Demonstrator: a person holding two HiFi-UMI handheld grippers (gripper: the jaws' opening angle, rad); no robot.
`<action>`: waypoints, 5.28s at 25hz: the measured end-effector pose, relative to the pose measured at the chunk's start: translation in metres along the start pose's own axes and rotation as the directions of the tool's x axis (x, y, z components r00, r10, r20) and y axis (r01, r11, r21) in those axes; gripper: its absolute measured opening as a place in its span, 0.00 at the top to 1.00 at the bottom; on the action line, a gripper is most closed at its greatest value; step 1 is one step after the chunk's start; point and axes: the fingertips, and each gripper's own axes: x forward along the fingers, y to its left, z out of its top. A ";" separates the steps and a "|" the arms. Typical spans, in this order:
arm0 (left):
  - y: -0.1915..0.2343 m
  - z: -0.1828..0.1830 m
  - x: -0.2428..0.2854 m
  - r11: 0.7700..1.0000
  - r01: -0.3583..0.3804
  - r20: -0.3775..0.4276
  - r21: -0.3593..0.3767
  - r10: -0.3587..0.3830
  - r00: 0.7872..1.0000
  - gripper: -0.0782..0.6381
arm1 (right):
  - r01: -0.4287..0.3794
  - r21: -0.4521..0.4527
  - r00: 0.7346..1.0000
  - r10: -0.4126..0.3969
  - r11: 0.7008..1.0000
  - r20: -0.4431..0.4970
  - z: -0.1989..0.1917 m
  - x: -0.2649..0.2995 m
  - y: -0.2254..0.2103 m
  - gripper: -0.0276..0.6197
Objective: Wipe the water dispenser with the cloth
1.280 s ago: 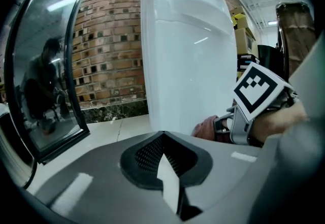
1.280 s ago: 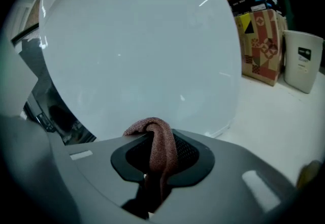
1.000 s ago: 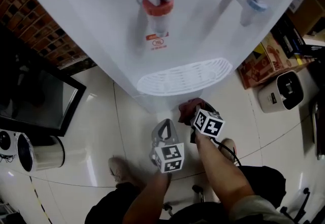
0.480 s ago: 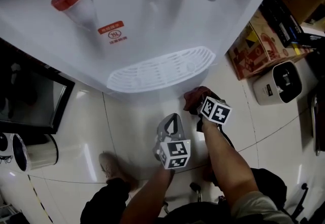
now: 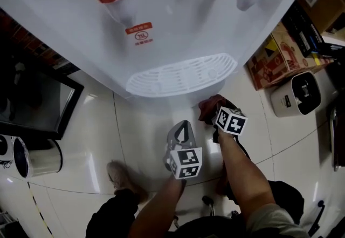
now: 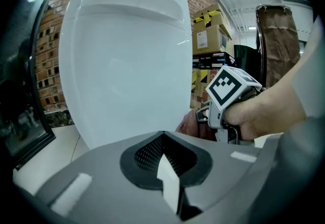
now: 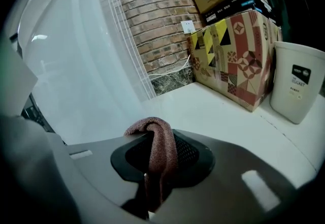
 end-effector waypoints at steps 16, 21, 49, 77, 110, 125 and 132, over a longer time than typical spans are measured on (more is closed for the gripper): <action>0.164 -0.054 -0.055 0.961 -0.270 -0.087 -0.060 0.264 0.961 0.89 | -0.265 0.046 0.945 0.269 0.963 -0.185 -0.127 0.003 0.199 0.83; 0.223 -0.075 -0.073 0.928 -0.357 -0.126 -0.112 0.343 0.931 0.89 | -0.262 0.133 0.925 0.288 0.956 -0.249 -0.159 0.033 0.249 0.83; 0.069 -0.028 0.001 0.998 -0.058 -0.059 -0.028 0.057 0.997 0.89 | 0.037 0.298 0.989 0.007 0.954 -0.145 -0.081 0.040 0.049 0.83; 0.001 0.081 -0.034 0.993 -0.116 0.081 -0.004 0.116 0.990 0.89 | -0.021 -0.179 0.997 0.033 0.984 0.064 0.075 -0.047 -0.024 0.83; -0.055 0.397 -0.211 0.943 -0.331 0.433 -0.013 0.304 0.849 0.89 | -0.290 -0.730 0.541 0.735 0.619 0.408 0.345 -0.394 0.102 0.83; -0.026 0.543 -0.267 0.795 -0.597 0.464 -0.105 0.570 0.678 0.89 | -0.360 -0.882 0.135 0.952 0.305 0.274 0.548 -0.490 0.220 0.83; -0.022 0.595 -0.299 0.738 -0.663 0.462 -0.126 0.635 0.620 0.89 | -0.294 -0.940 0.190 0.975 0.171 0.118 0.576 -0.491 0.289 0.83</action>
